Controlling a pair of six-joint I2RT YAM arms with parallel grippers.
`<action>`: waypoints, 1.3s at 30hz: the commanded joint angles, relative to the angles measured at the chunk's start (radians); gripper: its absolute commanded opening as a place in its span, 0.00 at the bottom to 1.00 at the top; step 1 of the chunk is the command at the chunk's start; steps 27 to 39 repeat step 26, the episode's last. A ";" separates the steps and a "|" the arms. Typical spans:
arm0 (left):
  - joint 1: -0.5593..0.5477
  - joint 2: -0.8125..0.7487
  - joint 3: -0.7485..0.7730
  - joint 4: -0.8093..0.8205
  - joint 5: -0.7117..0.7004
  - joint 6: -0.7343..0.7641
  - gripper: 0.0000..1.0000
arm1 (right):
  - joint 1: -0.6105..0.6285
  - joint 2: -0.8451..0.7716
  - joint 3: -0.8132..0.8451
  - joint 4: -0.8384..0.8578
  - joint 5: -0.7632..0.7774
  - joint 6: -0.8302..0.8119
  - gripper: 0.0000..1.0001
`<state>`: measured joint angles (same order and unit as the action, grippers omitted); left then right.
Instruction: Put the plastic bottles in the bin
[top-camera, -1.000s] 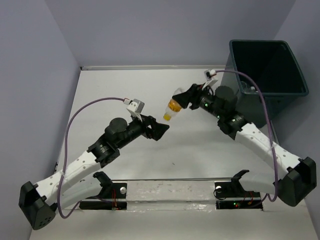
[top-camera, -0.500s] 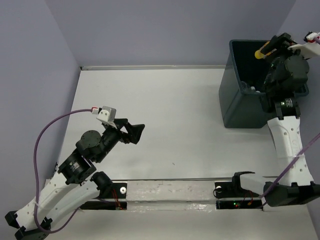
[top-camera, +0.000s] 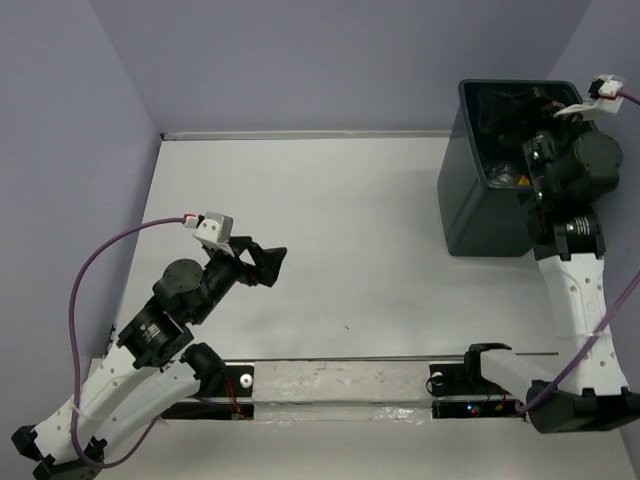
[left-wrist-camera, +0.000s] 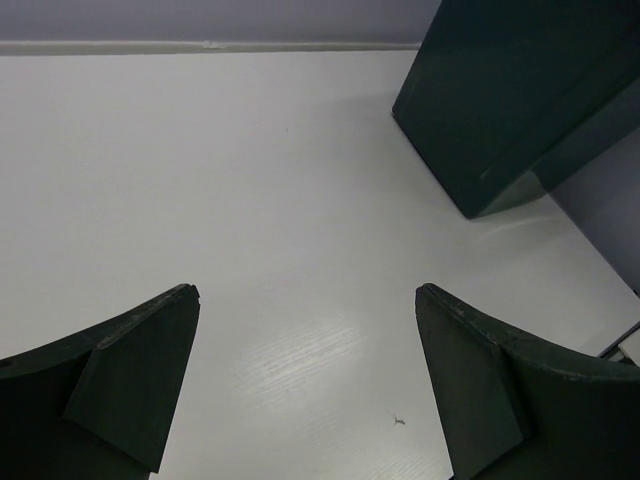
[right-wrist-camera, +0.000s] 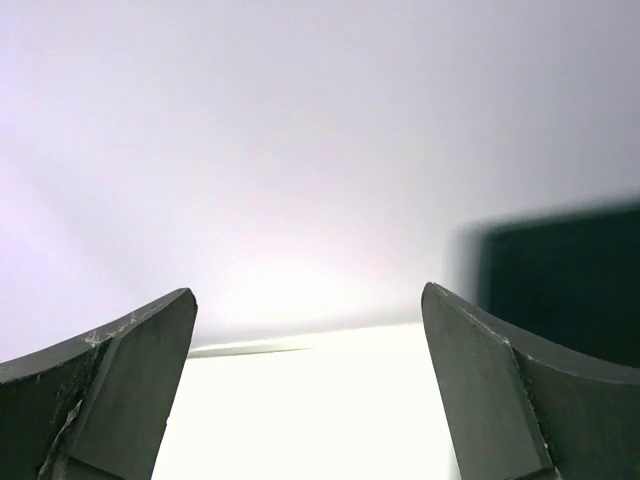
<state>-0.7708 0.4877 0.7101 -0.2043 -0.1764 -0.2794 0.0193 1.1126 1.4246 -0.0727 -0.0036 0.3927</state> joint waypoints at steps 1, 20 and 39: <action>0.048 -0.043 -0.003 0.078 0.035 0.023 0.99 | 0.042 -0.111 -0.156 0.313 -0.636 0.349 1.00; 0.065 -0.139 0.020 0.108 -0.044 -0.040 0.99 | 0.386 -0.597 -0.929 0.321 -0.707 0.212 1.00; 0.065 -0.097 0.037 0.129 -0.014 -0.066 0.99 | 0.386 -0.642 -0.808 0.260 -0.585 0.152 1.00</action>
